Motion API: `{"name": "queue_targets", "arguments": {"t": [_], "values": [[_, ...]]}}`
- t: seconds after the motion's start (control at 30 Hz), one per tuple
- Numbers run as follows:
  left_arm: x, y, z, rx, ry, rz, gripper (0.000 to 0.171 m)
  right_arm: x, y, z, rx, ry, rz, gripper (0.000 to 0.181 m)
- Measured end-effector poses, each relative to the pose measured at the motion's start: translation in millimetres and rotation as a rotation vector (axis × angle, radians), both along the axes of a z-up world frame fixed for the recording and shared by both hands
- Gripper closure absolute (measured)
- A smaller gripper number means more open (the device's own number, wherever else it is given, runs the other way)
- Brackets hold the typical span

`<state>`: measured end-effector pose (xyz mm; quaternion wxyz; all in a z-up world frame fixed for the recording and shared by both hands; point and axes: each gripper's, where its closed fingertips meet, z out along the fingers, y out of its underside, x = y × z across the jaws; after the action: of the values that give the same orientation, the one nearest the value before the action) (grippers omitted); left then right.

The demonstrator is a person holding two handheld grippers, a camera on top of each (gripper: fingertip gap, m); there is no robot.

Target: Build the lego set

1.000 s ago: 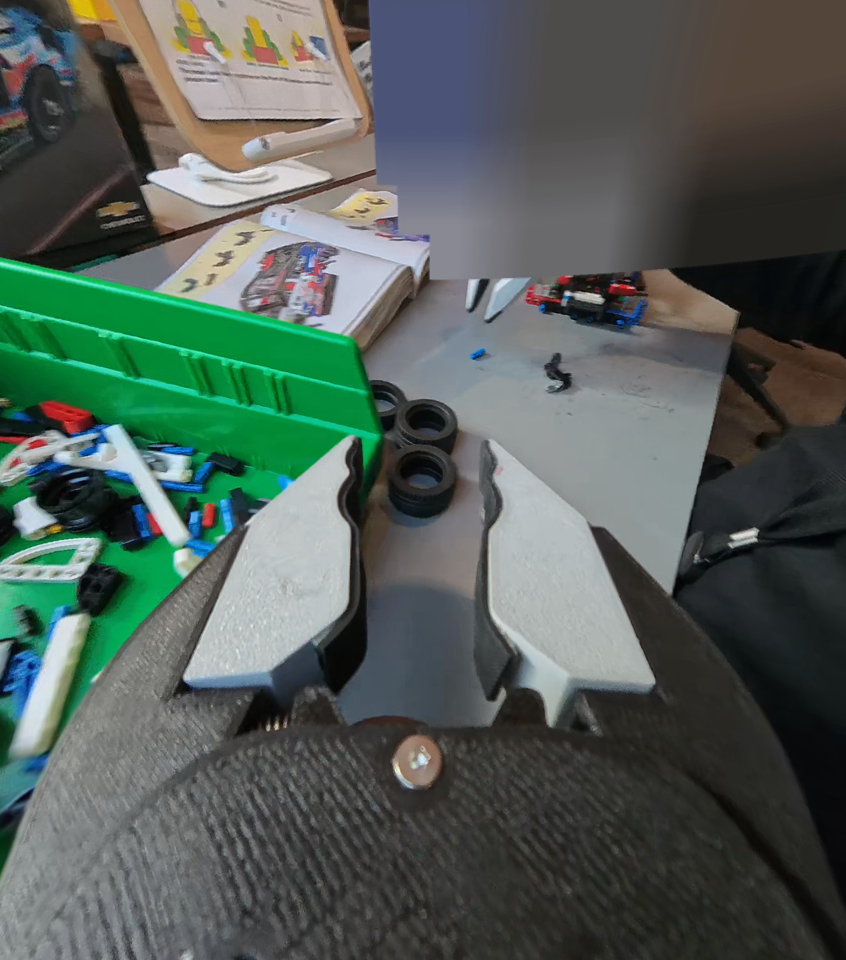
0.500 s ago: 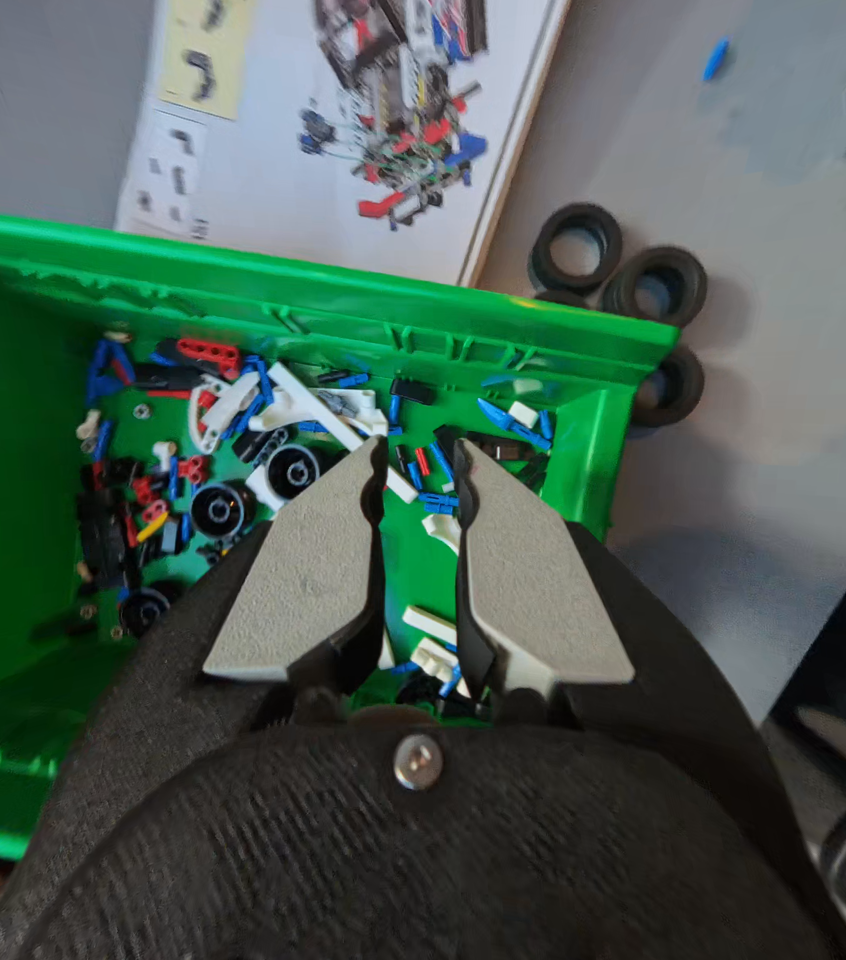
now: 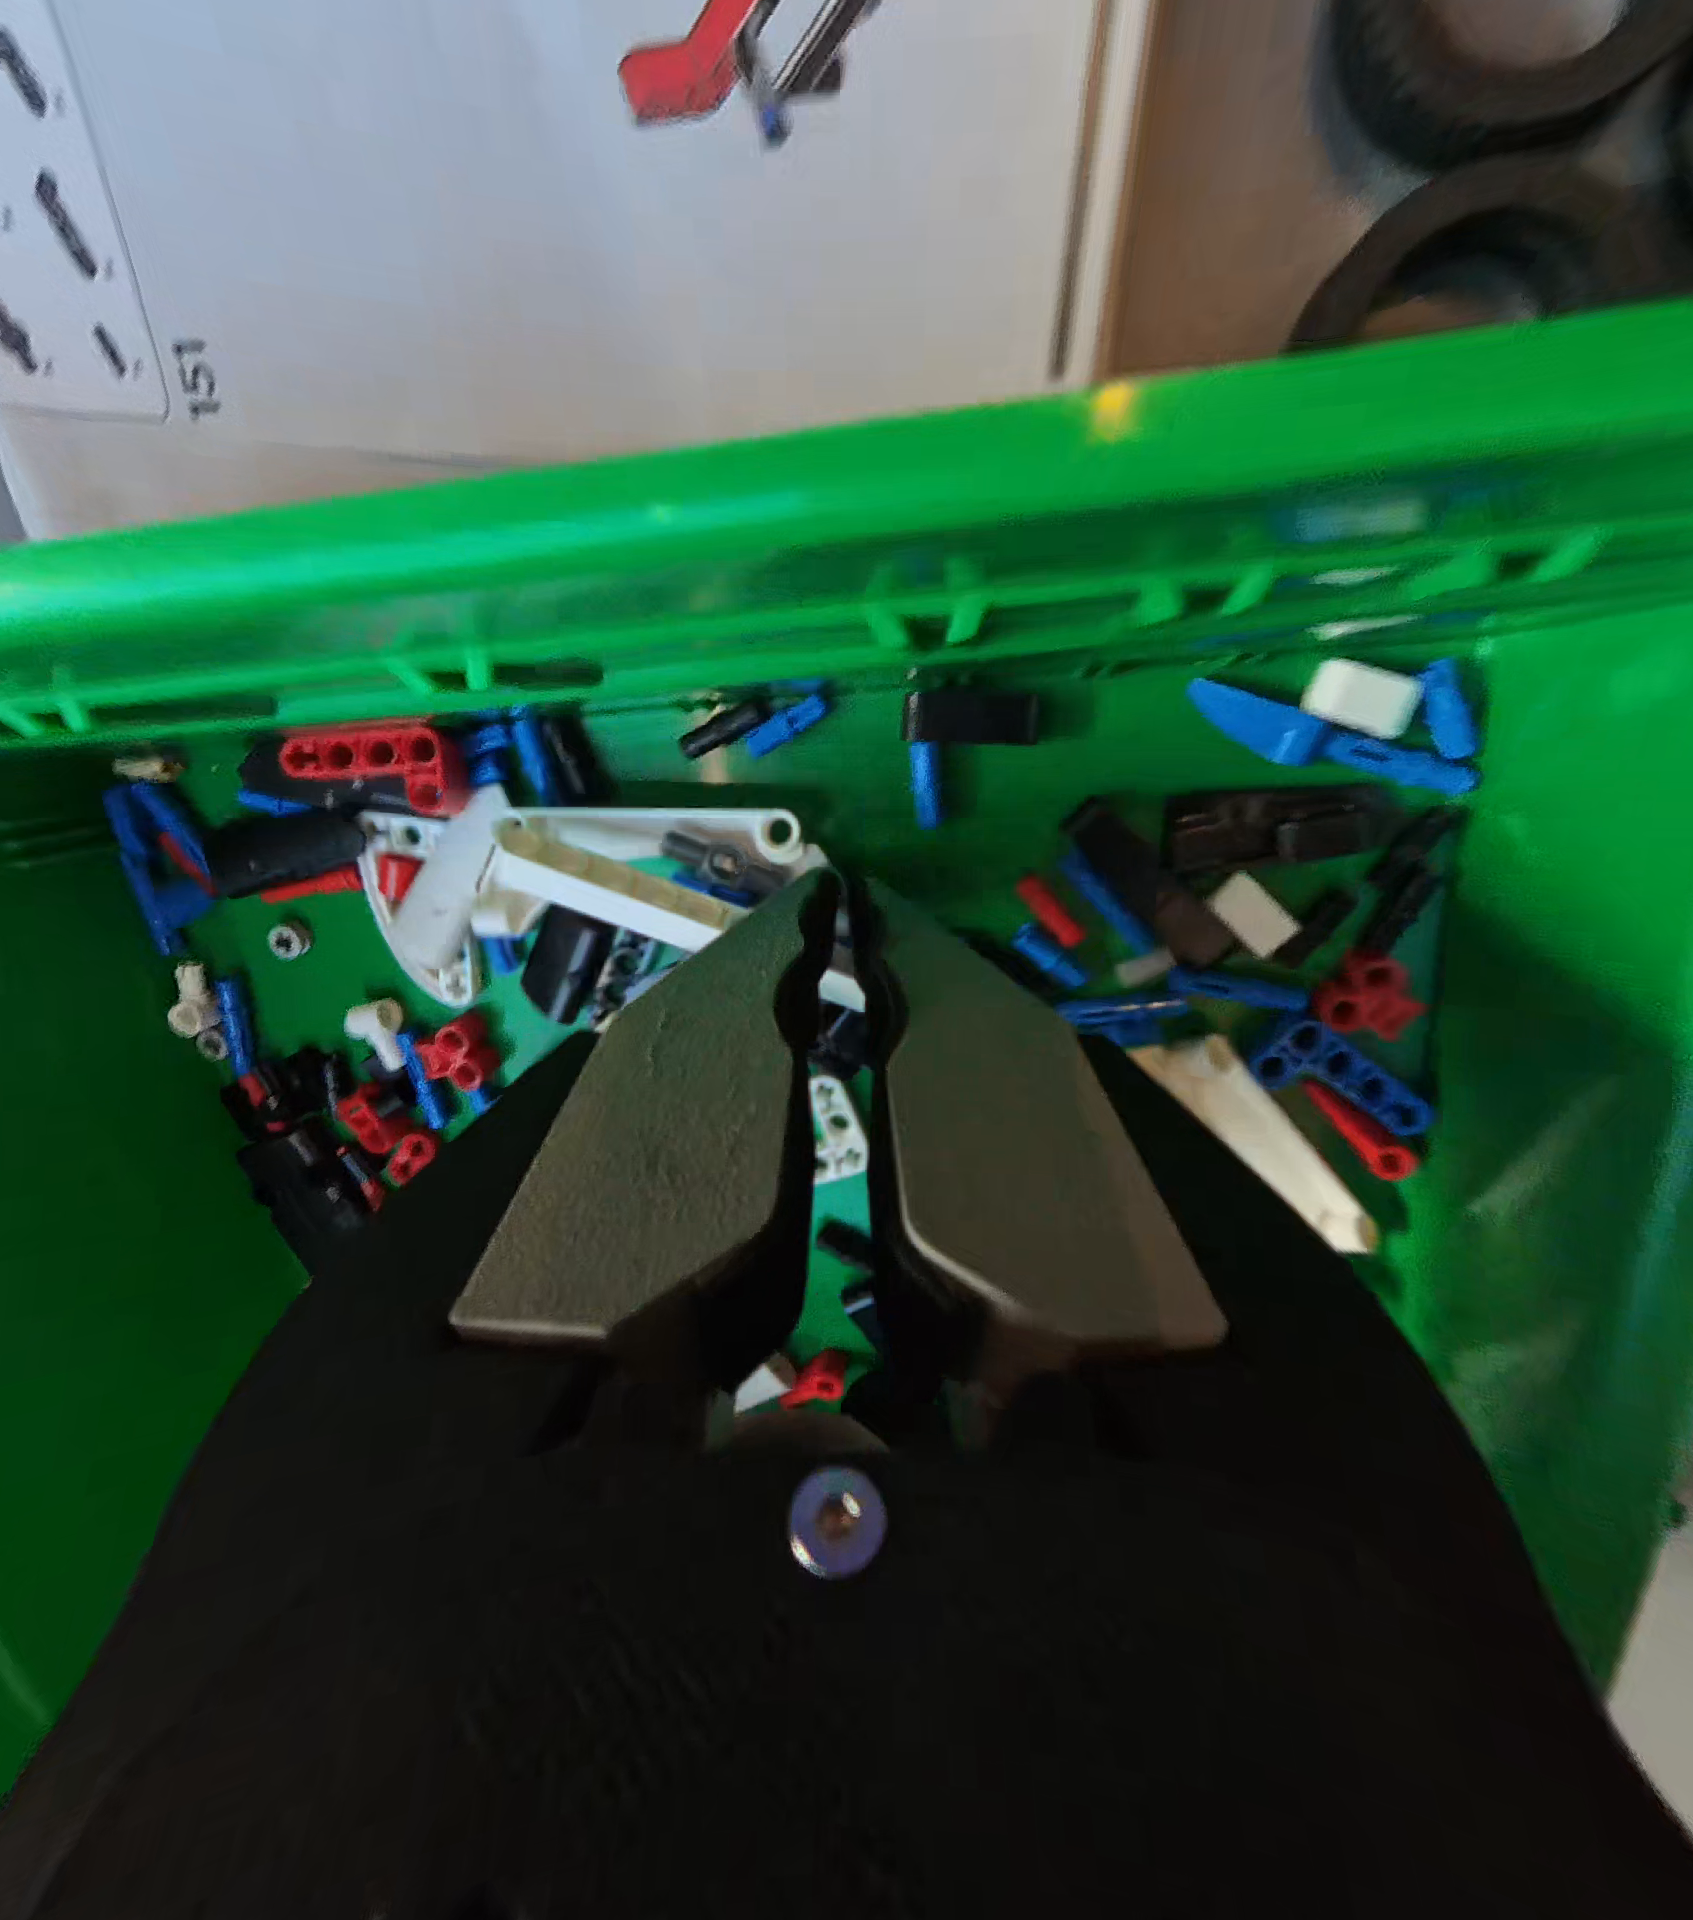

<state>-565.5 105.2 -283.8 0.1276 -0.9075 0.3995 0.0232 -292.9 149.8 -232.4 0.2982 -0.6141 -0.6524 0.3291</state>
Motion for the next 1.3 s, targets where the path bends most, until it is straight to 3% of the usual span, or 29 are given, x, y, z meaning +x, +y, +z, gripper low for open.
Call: {"name": "queue_targets", "arguments": {"t": [0.3,0.4,0.43,0.67,1.3], "values": [[24.0,0.7,9.3,0.009,-0.133,-0.038,0.164,6.9,5.1,-0.1,0.004,-0.006,-0.020,0.173],[23.8,-0.1,-1.6,-0.020,-0.101,-0.033,0.159,8.1,5.6,1.0,0.009,-0.005,-0.023,0.173],[29.2,0.0,-0.6,-0.017,-0.135,-0.039,0.167,8.6,5.6,1.5,0.011,-0.005,-0.024,0.173],[22.8,-4.3,-1.3,-0.029,-0.097,-0.022,0.168,11.9,8.4,4.0,0.012,0.002,-0.032,0.174],[16.3,-3.1,17.7,0.055,-0.091,0.003,0.168,17.2,6.7,-2.5,0.006,0.005,-0.051,0.175]]}}
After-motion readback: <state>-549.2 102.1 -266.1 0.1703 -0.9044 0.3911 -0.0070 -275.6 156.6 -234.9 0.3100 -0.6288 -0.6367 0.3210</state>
